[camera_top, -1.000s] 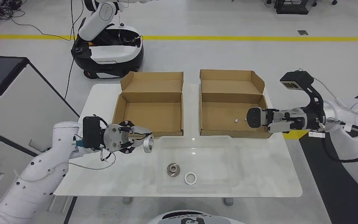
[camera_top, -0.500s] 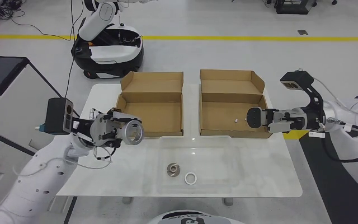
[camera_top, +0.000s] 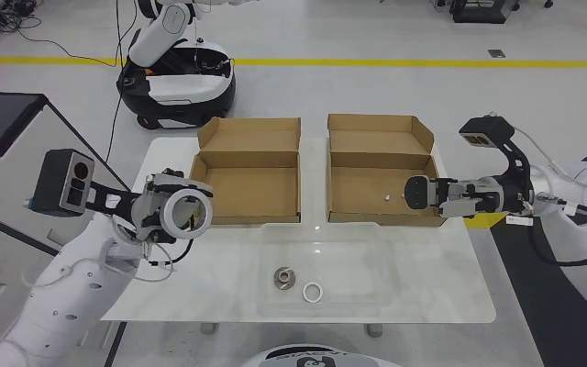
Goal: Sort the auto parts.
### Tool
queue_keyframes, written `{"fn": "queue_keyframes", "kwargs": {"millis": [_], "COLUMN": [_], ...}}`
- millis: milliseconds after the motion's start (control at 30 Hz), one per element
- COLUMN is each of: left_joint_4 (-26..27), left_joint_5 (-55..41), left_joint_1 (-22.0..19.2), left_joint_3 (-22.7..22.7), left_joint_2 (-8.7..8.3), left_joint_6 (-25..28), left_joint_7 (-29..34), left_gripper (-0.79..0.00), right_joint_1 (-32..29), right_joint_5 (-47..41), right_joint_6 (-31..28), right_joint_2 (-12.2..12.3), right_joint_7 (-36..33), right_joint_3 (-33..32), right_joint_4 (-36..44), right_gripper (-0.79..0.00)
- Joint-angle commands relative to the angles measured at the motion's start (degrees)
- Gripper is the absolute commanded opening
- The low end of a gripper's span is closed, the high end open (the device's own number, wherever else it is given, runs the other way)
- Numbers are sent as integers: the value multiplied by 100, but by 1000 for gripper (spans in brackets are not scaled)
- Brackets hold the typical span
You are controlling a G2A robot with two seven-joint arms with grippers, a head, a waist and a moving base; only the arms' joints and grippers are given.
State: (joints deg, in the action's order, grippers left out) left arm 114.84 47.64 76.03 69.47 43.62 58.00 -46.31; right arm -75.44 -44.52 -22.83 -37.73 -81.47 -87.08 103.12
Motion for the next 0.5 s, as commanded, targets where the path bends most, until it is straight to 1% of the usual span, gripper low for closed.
{"fn": "queue_keyframes", "kwargs": {"millis": [0,133,200,267,367,467], "left_joint_4": [40,-72,-248,-340,-451,-425], "left_joint_5": [20,439,1003,1335,1666,1606], "left_joint_1": [18,74,116,127,121,128], "left_joint_3": [7,22,-23,-99,-179,-246], "left_joint_2": [18,4,-54,-124,-226,-289], "left_joint_6": [0,0,0,0,0,0], "left_joint_7": [0,1,2,1,1,1], "left_gripper": [-785,-785,-785,-785,-785,-785], "right_joint_1": [0,0,0,0,0,0], "right_joint_5": [0,0,0,0,0,0], "right_joint_6": [0,0,0,0,0,0], "right_joint_2": [0,0,0,0,0,0], "right_joint_7": [0,0,0,0,0,0], "right_joint_3": [0,0,0,0,0,0], "right_joint_4": [0,0,0,0,0,0], "right_gripper": [0,0,0,0,0,0]}}
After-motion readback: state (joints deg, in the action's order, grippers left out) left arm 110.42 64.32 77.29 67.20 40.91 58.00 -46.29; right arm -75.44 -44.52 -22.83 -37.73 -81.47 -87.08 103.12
